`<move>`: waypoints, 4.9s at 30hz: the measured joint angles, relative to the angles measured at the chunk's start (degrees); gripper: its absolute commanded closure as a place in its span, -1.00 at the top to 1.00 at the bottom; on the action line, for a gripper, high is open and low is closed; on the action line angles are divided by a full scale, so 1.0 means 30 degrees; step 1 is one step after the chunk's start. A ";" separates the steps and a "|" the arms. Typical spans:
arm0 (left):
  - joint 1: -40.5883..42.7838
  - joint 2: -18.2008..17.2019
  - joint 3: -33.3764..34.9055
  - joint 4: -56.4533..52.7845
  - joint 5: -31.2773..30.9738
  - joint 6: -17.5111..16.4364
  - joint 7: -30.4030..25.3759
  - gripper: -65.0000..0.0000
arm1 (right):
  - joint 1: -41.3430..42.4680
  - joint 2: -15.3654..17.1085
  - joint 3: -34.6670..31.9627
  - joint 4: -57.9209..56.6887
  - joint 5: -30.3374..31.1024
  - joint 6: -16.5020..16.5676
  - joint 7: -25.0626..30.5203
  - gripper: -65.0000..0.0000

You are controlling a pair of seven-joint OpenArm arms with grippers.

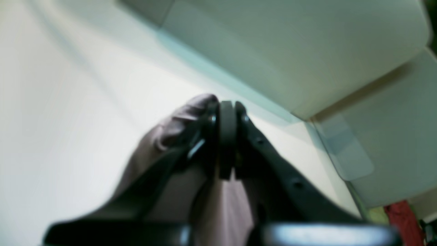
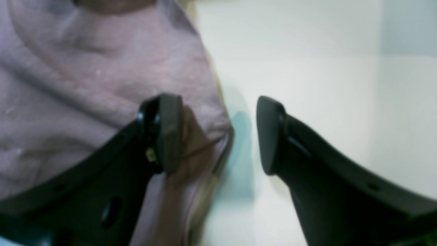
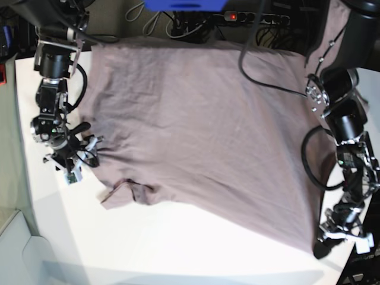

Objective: Layout the t-shirt on the table in an organized manner, then fold the t-shirt properly

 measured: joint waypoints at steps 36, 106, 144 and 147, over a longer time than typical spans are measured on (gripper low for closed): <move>0.2477 -0.0066 -0.1443 -0.0903 0.4073 0.0255 0.0648 -0.58 | -0.0153 -0.0022 0.0015 0.0058 0.0204 0.0051 0.0058 0.05; 1.1220 0.1297 -1.2648 0.6958 0.6105 -0.1807 0.6135 -0.85 | -0.0051 -0.3971 -0.4277 0.3111 -0.0568 0.0219 -0.2747 -1.00; 1.1417 0.2018 -0.9996 1.4520 0.0036 -0.1865 1.1111 -0.85 | 0.6863 -0.0423 -0.4408 -0.8910 -0.0415 -0.2543 0.0947 -1.00; 0.9952 0.2594 -0.7446 1.4025 0.0699 -0.2025 1.1358 -0.85 | 0.6841 -0.0415 -0.4408 -0.8896 -0.0160 -0.2535 0.0860 -1.00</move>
